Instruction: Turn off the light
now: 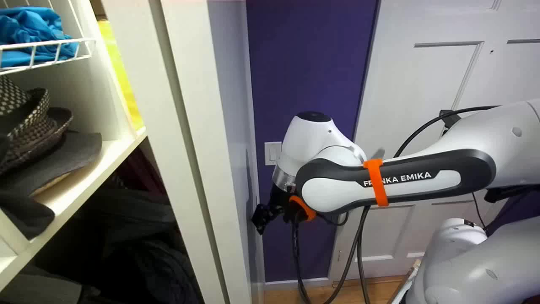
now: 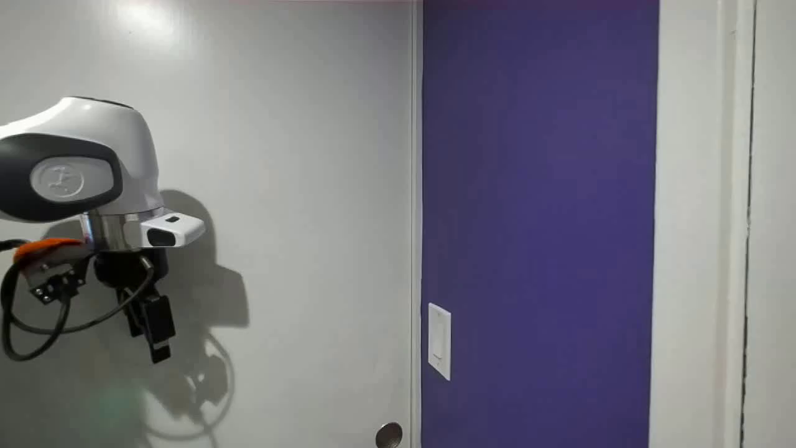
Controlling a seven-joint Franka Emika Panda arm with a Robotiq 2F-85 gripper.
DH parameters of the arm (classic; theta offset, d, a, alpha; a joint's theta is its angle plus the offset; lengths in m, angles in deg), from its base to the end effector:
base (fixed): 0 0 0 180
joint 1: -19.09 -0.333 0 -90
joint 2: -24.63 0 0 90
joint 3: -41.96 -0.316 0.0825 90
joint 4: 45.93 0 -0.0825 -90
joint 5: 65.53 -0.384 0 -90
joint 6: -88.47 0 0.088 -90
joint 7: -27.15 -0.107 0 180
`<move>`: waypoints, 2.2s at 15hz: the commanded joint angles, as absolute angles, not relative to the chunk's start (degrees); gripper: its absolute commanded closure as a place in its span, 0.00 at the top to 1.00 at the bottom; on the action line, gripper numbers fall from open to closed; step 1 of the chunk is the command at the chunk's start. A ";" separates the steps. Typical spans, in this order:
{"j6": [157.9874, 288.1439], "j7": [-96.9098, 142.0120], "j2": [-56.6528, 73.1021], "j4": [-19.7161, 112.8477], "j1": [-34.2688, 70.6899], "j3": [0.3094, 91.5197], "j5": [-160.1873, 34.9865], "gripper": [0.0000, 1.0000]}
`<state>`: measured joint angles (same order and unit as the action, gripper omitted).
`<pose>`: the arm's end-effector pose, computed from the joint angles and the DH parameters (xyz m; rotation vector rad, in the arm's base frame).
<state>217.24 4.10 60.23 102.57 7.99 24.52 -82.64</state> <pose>0.3348 0.1963 0.4746 -2.9398 0.1362 -0.3082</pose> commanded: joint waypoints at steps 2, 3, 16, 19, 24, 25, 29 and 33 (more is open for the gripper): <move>217.12 3.88 60.18 102.47 7.63 24.89 -82.31 1.00; 217.12 3.88 60.18 102.47 7.63 24.89 -82.31 1.00; 209.87 -1.69 64.67 107.44 16.13 26.96 -75.28 1.00; 212.11 1.41 65.27 109.04 19.56 27.85 -68.33 1.00; 217.98 0.94 63.81 110.80 25.23 27.87 -56.33 1.00; 219.25 0.59 63.59 111.04 25.84 28.05 -55.31 1.00; 219.21 -0.41 63.06 110.31 25.96 28.34 -56.97 1.00; 219.39 -0.64 63.07 110.31 26.02 28.32 -56.98 1.00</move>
<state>219.53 -0.37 63.14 110.39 26.50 27.82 -57.39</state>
